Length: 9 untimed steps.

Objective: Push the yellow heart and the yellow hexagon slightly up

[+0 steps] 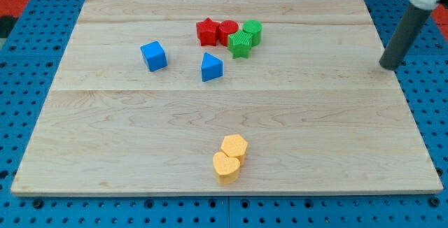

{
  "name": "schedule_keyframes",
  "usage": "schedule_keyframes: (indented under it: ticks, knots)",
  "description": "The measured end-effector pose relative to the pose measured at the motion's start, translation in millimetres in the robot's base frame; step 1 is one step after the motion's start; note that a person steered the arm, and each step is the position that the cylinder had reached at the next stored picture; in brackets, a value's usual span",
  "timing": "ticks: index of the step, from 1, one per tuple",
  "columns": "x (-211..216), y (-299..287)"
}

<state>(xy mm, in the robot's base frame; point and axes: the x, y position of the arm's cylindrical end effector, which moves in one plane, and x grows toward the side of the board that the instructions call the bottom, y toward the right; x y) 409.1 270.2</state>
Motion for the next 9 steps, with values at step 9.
schedule_keyframes:
  ticks: [9]
  knots:
    - [165,-269]
